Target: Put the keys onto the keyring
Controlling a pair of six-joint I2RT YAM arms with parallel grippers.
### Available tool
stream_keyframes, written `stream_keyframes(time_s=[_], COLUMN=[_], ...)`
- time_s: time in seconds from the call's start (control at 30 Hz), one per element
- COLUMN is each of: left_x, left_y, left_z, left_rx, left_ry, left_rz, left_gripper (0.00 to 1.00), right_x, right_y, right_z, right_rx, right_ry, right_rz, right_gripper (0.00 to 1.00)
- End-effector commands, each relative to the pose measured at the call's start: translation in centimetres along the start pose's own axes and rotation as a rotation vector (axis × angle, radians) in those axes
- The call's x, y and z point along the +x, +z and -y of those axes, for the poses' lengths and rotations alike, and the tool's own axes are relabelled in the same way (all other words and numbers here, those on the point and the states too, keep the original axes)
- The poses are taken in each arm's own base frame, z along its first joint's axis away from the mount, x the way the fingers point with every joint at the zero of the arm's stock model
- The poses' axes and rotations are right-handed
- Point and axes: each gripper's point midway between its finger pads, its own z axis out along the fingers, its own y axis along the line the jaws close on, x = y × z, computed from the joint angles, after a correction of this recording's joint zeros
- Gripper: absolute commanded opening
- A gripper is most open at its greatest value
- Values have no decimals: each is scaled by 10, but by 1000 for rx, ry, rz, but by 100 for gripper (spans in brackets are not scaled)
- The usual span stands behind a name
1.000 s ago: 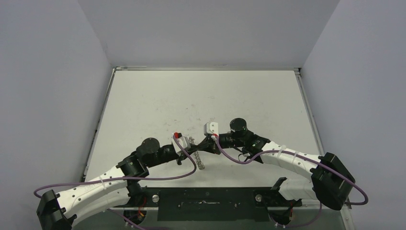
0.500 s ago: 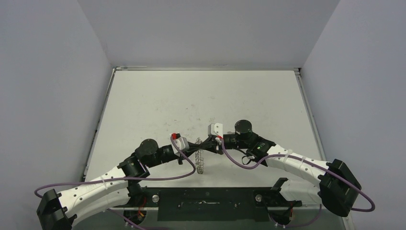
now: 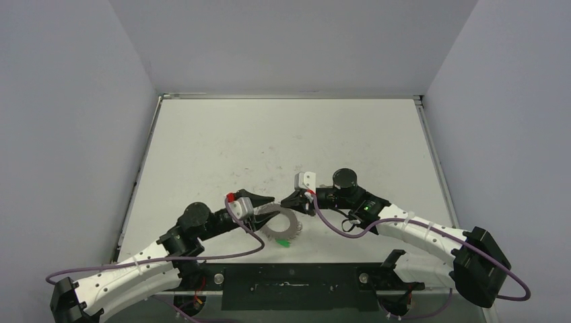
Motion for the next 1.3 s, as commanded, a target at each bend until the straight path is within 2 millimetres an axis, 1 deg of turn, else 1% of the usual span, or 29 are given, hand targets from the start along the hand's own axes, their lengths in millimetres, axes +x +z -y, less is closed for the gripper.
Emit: stream_keyframes(time_s=[0.0, 0.1, 0.17, 0.2, 0.27, 0.33, 0.37, 0.4, 0.43, 0.47, 0.5, 0.53, 0.63, 0.73, 0.87, 1.0, 1.13, 1.27], left_x=[-8, 5, 16, 22, 36, 51, 58, 65, 77, 88, 97, 104, 125, 141, 155, 167, 173, 175], left_y=[-8, -15, -20, -22, -30, -39, -44, -48, -55, -62, -67, -72, -84, -89, -78, -68, -59, -41], left_z=[-4, -8, -16, -20, -33, -44, -48, -53, -55, -59, -60, -60, -55, -45, -34, -31, -33, -37], left_rx=[-39, -86, -149, -188, -306, -432, -487, -549, -612, -680, -729, -769, -856, -885, -844, -829, -820, -781], left_ry=[19, -23, -74, -132, -255, -389, -452, -514, -577, -627, -674, -711, -791, -845, -882, -889, -864, -837], left_rz=[63, 50, 25, 11, -27, -70, -89, -105, -145, -178, -209, -240, -351, -449, -513, -546, -569, -560], left_gripper=[39, 39, 40, 41, 46, 52, 53, 54, 54, 54, 54, 54, 53, 53, 52, 50, 49, 47], right_x=[-20, -12, -6, -4, 3, 10, 13, 17, 20, 22, 24, 25, 30, 36, 49, 58, 59, 56], right_y=[-3, -2, -2, -2, -2, -2, -2, -3, -4, -6, -7, -10, -16, -18, -17, -20, -26, -35], right_z=[7, 8, 9, 10, 14, 18, 21, 23, 25, 27, 31, 34, 39, 36, 30, 32, 38, 50], right_rx=[27, 39, 51, 57, 86, 121, 145, 167, 187, 209, 239, 273, 327, 317, 298, 328, 383, 459], right_ry=[-8, 18, 37, 46, 72, 109, 128, 149, 162, 170, 181, 196, 215, 220, 231, 252, 265, 284], right_rz=[39, 16, 3, -2, -20, -37, -43, -46, -49, -48, -45, -39, -37, -52, -85, -105, -102, -74], right_gripper=[0, 0, 0, 5, 21, 39, 46, 52, 58, 63, 66, 72, 74, 74, 74, 74, 75, 76])
